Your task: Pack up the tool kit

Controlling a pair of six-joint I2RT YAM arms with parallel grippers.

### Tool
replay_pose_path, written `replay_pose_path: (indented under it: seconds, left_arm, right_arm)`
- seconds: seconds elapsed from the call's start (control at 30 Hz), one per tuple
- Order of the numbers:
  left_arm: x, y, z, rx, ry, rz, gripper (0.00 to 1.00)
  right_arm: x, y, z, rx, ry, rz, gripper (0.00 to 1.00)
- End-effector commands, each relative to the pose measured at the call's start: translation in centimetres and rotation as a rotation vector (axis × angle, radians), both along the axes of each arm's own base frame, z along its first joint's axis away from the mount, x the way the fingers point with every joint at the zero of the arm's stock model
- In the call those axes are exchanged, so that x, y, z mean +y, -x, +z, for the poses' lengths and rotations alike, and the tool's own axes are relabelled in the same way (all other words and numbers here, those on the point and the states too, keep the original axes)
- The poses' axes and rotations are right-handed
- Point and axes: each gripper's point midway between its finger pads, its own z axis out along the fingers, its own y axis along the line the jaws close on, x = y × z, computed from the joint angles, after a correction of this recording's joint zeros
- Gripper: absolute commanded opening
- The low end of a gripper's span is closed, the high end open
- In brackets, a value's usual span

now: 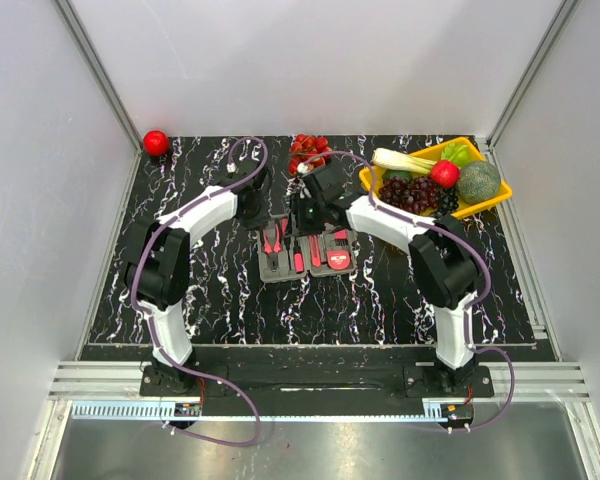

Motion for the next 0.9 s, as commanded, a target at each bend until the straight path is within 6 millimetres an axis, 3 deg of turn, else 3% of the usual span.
replay_pose_path:
  seconds: [0.0, 0.17, 0.3, 0.5, 0.87]
  left_arm:
    - [0.7, -1.8, -0.8, -0.048, -0.035, -0.043, 0.19]
    - [0.8, -2.3, -2.3, -0.026, -0.005, -0.034, 0.14]
    - [0.9, -2.2, -3.4, 0.002, 0.028, -0.025, 0.06]
    - [0.8, -1.5, -4.3, 0.042, 0.064, -0.025, 0.00]
    - [0.7, 0.1, -6.0, 0.122, 0.078, -0.017, 0.00]
  right_arm:
    - [2.3, -0.8, -0.9, -0.111, 0.048, 0.050, 0.44]
    - [3.6, -1.7, -1.7, -0.180, 0.062, 0.056, 0.42]
    - [4.8, -1.9, -1.2, -0.232, 0.020, 0.080, 0.33]
    - [6.7, -1.8, -1.0, -0.301, -0.011, 0.124, 0.32]
    - [8.5, -1.5, -4.7, -0.280, 0.026, 0.182, 0.33]
